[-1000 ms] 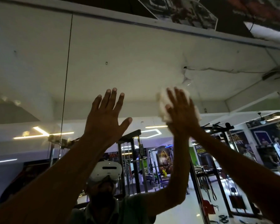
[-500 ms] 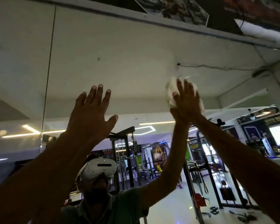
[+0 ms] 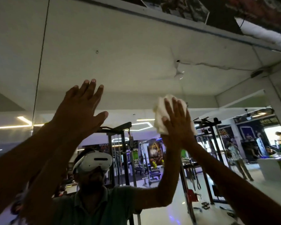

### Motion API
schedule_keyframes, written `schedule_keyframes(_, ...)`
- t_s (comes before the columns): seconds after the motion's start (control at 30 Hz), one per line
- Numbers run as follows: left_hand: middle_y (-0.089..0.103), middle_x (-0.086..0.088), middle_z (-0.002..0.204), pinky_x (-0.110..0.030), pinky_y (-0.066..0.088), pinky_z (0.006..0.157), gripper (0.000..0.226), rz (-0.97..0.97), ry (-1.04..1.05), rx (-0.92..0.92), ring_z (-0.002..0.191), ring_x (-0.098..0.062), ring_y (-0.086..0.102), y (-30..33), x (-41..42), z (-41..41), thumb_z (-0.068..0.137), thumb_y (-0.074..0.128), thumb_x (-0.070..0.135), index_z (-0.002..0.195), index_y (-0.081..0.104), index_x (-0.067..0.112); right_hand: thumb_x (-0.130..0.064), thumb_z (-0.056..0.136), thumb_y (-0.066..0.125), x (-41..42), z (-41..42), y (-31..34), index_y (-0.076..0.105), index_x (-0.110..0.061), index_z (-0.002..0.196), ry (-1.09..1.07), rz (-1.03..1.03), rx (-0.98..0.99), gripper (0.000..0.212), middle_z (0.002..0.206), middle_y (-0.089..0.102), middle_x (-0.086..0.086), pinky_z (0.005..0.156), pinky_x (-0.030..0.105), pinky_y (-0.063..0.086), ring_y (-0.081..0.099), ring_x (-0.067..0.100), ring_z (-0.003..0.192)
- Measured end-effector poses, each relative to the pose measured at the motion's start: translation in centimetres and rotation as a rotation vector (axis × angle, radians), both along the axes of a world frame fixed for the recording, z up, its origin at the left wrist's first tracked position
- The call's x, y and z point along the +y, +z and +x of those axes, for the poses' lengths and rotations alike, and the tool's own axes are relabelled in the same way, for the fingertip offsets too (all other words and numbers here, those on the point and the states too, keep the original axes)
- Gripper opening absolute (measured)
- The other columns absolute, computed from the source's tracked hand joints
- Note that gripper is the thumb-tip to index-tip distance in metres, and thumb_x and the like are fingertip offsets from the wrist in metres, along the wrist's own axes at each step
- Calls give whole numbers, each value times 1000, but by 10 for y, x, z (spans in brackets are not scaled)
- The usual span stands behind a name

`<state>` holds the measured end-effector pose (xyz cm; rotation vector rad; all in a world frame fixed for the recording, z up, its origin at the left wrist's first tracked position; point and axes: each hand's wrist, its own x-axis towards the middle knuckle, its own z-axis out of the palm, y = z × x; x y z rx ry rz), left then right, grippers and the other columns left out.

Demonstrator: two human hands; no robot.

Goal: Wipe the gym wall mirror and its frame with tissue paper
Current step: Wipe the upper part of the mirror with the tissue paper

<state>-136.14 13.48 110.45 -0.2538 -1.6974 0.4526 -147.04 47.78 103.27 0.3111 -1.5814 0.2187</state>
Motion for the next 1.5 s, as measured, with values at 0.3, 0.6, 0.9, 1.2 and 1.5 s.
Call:
schedule_keyframes(0.3, 7, -20, 171, -55, 10, 125, 94, 45, 39, 34, 159, -36, 6, -10, 15, -6, 91, 16, 69, 165, 13, 11, -56, 106, 16, -90, 20, -50, 5, -22, 168, -2, 68, -33, 71, 174, 1, 17, 129, 60, 1, 3, 39, 161)
schedule_keyframes(0.6, 18, -21, 169, -51, 12, 123, 90, -38, 18, 22, 157, -37, 16, -11, 2, 3, 93, 19, 67, 163, 23, 11, -62, 98, 5, 16, -5, 40, 3, -21, 168, 51, -503, -230, 81, 174, 3, 18, 126, 63, 8, 3, 39, 161)
schedule_keyframes(0.9, 19, -33, 164, -62, 25, 116, 90, -81, 118, -3, 154, -49, 18, 32, -51, 18, 101, 5, 64, 159, 25, -2, -64, 98, 6, -130, 31, 83, 1, -27, 168, 86, 108, -63, 79, 175, -8, 11, 127, 55, -8, -8, 32, 161)
schedule_keyframes(1.2, -15, -7, 172, -46, -4, 126, 110, 143, 129, -12, 159, -26, -11, 62, -76, 19, 73, -14, 82, 164, -10, 19, -53, 111, 28, -127, 30, 219, 8, -19, 168, 62, -350, -113, 69, 173, 5, 22, 124, 67, 4, 5, 44, 159)
schedule_keyframes(1.5, -18, -3, 172, -43, -6, 126, 109, 148, 119, 2, 159, -21, -14, 61, -78, 14, 72, -14, 82, 163, -13, 21, -52, 112, 26, -200, 52, 238, 4, -32, 167, 28, 196, 42, 63, 176, 0, 5, 127, 55, 4, 3, 31, 162)
